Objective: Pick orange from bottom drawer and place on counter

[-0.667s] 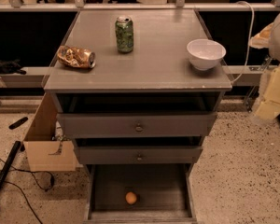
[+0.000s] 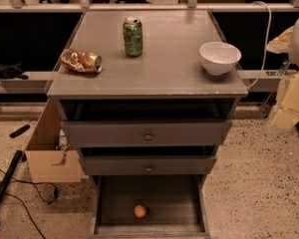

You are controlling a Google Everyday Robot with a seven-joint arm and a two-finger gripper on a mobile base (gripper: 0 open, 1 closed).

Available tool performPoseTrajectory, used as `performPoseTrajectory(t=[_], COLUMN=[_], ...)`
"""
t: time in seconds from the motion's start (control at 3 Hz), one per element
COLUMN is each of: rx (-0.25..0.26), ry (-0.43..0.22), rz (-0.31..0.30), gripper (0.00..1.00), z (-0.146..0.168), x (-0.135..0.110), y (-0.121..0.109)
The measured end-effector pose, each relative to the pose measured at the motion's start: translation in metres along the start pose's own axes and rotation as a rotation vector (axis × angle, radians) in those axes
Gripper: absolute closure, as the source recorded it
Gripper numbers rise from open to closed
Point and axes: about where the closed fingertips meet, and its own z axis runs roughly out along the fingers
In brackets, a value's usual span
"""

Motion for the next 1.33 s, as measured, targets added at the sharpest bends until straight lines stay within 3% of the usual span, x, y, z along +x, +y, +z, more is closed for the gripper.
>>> performPoseTrajectory(t=[0.33,0.67,1.0,1.33], rx=[-0.076,-0.162,-0.287,-0.334], ry=[-0.081,-0.232,-0.516,-0.716], rz=[0.130,0.264,0.379,0.391], gripper=[0.00,0.00,0.00,0.00], z=[0.049,0.112,0.223,0.276], x=[0.023,0.041,0.039,0.027], y=[0.015,0.057,0.121,0.145])
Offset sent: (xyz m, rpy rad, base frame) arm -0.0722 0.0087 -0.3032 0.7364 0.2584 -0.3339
